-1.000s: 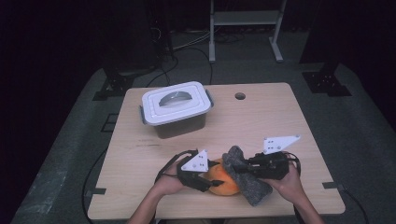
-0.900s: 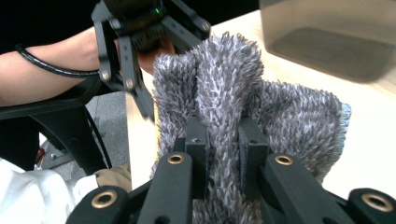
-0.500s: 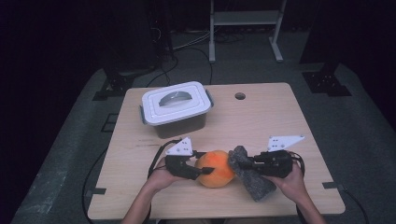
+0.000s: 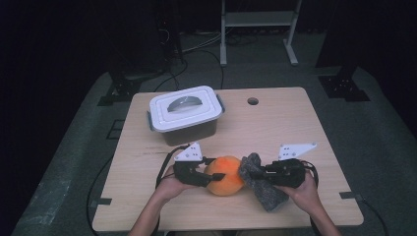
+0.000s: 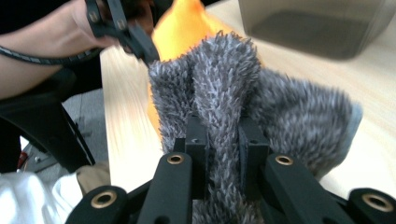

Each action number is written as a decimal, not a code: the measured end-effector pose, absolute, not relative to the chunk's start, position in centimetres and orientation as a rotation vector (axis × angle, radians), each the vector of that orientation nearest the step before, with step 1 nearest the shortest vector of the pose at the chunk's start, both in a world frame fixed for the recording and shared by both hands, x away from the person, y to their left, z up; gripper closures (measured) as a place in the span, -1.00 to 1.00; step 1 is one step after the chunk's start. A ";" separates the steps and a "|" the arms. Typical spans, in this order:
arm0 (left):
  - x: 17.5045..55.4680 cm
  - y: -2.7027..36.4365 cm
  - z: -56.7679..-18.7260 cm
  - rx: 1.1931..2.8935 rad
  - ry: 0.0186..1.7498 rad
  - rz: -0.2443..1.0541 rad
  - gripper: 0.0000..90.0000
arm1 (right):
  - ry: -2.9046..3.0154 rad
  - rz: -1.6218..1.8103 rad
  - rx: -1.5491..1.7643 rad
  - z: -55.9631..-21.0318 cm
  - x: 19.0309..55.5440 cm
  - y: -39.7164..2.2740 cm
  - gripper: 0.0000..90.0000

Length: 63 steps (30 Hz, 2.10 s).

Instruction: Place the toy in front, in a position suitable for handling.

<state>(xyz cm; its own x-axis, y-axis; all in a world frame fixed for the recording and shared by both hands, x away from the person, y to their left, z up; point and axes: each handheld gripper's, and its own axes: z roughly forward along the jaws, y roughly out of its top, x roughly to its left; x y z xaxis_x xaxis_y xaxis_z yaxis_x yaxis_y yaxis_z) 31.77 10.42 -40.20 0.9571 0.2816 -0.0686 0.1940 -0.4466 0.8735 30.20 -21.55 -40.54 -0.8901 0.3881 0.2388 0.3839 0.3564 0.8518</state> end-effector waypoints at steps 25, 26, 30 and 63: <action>30.3 8.4 -39.7 2.154 0.208 0.174 -0.15 | 2.577 1.662 0.694 -40.1 29.9 -20.0 0.71; 30.3 8.4 -39.9 2.140 0.205 0.173 -0.22 | 2.588 1.660 0.706 -40.3 30.0 -20.1 0.71; 30.9 8.8 -40.4 2.111 0.213 0.133 -0.52 | 2.603 1.652 0.724 -40.7 30.3 -20.5 0.71; 30.2 8.5 -39.8 2.195 0.203 0.220 -0.08 | 2.512 1.764 0.684 -38.8 29.8 -20.6 0.71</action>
